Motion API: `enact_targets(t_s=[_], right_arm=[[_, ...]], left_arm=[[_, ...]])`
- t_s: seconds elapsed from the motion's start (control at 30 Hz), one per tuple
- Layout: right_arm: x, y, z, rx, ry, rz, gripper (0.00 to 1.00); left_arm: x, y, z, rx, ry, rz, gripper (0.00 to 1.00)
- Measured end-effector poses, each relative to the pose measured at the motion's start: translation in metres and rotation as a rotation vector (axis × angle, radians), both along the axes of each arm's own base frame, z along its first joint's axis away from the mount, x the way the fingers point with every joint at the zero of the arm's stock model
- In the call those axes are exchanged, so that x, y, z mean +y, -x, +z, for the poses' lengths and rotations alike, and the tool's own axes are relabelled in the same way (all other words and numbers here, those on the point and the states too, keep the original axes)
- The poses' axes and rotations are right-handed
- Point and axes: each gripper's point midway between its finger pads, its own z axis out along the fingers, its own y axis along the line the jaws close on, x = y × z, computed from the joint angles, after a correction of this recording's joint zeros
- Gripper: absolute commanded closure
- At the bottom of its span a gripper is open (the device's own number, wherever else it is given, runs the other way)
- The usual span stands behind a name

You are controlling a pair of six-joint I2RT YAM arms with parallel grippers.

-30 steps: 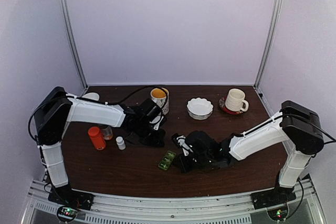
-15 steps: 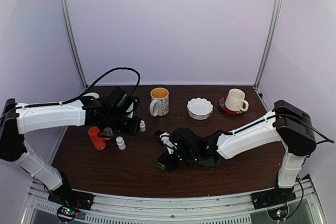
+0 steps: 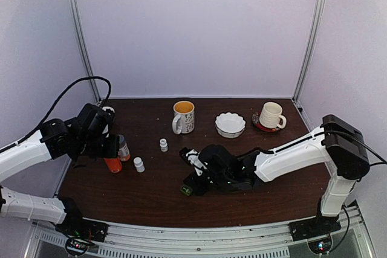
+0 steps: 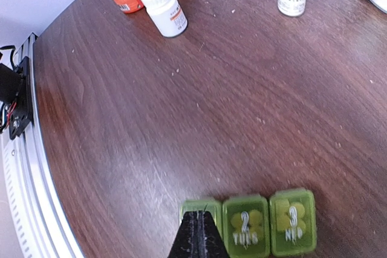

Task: Sort the pills into containers
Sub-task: Position the pill container at the center of the board.

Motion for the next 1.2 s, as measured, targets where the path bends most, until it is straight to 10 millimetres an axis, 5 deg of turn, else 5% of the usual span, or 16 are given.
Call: enact_targets(t_s=[0.07,0.2,0.3,0.63,1.0,1.2], right_arm=[[-0.009,0.004,-0.001,0.004,0.005,0.001,0.88],[-0.036,0.02,-0.013,0.017,0.041,0.01,0.7],[-0.051,0.032,-0.023,0.02,0.081,0.015,0.66],[-0.057,0.03,-0.04,-0.025,0.183,-0.008,0.63],[-0.015,0.001,-0.039,-0.083,0.214,-0.044,0.56],[0.01,-0.031,-0.034,-0.093,0.185,-0.09,0.53]], left_arm=[[0.011,0.005,-0.001,0.005,-0.013,0.031,0.92],[0.039,0.023,-0.012,0.031,-0.052,0.102,0.48],[0.056,0.035,-0.015,0.029,-0.05,0.142,0.39],[0.075,0.052,-0.027,0.045,-0.005,0.225,0.33],[0.09,0.049,-0.072,0.147,0.012,0.316,0.34],[0.089,0.04,-0.098,0.187,0.053,0.324,0.38]])
